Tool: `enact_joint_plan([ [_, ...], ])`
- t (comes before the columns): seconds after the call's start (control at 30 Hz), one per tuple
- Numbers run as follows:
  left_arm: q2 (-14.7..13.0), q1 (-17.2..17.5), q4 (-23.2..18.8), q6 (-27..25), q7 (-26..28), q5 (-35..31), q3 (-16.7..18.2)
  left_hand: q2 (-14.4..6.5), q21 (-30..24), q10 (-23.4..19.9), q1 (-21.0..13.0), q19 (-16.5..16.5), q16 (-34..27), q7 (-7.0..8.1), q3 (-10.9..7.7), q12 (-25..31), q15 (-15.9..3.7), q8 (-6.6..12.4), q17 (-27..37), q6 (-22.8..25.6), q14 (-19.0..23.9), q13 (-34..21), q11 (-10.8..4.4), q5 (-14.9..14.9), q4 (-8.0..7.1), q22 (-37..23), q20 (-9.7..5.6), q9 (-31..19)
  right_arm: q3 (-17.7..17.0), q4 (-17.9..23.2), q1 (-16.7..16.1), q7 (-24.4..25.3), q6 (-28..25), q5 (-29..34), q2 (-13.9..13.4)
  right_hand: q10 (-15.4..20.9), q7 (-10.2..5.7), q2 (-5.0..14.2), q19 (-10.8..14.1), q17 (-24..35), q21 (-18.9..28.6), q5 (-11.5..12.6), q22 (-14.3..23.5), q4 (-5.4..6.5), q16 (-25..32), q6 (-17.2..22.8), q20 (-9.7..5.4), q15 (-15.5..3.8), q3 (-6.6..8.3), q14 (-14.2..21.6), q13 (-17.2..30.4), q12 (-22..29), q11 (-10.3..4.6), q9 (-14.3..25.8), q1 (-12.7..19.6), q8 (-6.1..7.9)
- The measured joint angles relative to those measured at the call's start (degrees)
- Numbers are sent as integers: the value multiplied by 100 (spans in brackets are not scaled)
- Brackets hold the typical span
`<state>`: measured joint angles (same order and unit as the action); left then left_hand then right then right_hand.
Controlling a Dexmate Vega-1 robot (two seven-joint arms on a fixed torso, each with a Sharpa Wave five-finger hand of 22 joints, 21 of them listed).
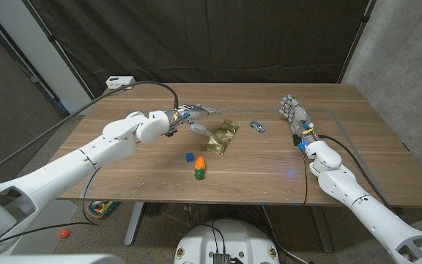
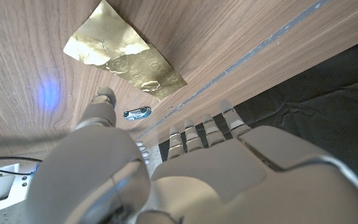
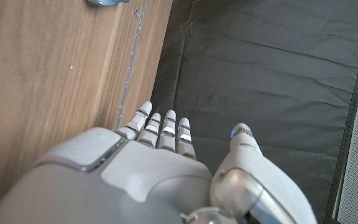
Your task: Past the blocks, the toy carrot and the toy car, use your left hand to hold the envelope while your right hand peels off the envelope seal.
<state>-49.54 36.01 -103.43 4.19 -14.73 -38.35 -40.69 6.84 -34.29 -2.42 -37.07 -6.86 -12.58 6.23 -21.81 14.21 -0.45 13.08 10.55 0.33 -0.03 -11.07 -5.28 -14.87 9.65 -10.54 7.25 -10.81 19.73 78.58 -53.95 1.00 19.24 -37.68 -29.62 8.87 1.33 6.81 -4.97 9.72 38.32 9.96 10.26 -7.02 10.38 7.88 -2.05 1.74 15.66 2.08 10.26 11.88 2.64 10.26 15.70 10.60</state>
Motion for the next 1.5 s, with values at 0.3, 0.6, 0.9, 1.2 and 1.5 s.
enact_joint_plan([
  [0.3,42,-53,5,1,-289,-301,-71,50,0,-96,-141,47,0,-19,24,3,-69,0,0,82,69,0,2,-44,-24,0,8,0,-7,-24,-3,0,5,-6,12,30,-31,0,0,0,-43,0,0,0,0,31,0,0,0,0,0,0,30,0,0,0],
  [0.6,144,-194,77,-8,-540,-531,-249,100,0,-251,-283,123,0,-19,66,43,-80,0,-1,226,141,0,-15,-88,-30,-27,21,0,-7,-56,5,0,6,-17,28,30,-31,0,43,0,-43,0,0,0,0,31,43,0,0,0,0,0,30,0,0,0],
  [0.9,217,-285,169,-16,-741,-692,-357,106,0,-416,-392,176,0,-20,89,65,-159,0,-1,287,302,1,-97,-137,-53,-27,-31,0,2,-109,48,-1,6,-20,56,30,-31,0,43,0,-43,0,0,0,0,31,42,0,0,0,0,0,30,0,0,0],
  [1.2,281,-378,297,36,-863,-780,-439,67,0,-546,-536,265,-42,1,107,68,-169,0,-1,351,436,1,-165,-201,-71,-27,-6,0,19,-192,106,-21,6,-21,97,30,-65,0,43,0,-63,0,0,0,0,65,43,0,0,0,0,0,30,0,0,0],
  [1.5,356,-484,472,190,-847,-913,-573,38,45,-782,-716,323,-6,260,129,88,-160,50,3,625,380,1,-531,-266,-93,-26,-64,-28,30,-295,165,-62,25,-30,135,30,-72,0,42,0,-88,0,0,0,0,72,42,32,0,32,0,0,30,0,0,6],
])
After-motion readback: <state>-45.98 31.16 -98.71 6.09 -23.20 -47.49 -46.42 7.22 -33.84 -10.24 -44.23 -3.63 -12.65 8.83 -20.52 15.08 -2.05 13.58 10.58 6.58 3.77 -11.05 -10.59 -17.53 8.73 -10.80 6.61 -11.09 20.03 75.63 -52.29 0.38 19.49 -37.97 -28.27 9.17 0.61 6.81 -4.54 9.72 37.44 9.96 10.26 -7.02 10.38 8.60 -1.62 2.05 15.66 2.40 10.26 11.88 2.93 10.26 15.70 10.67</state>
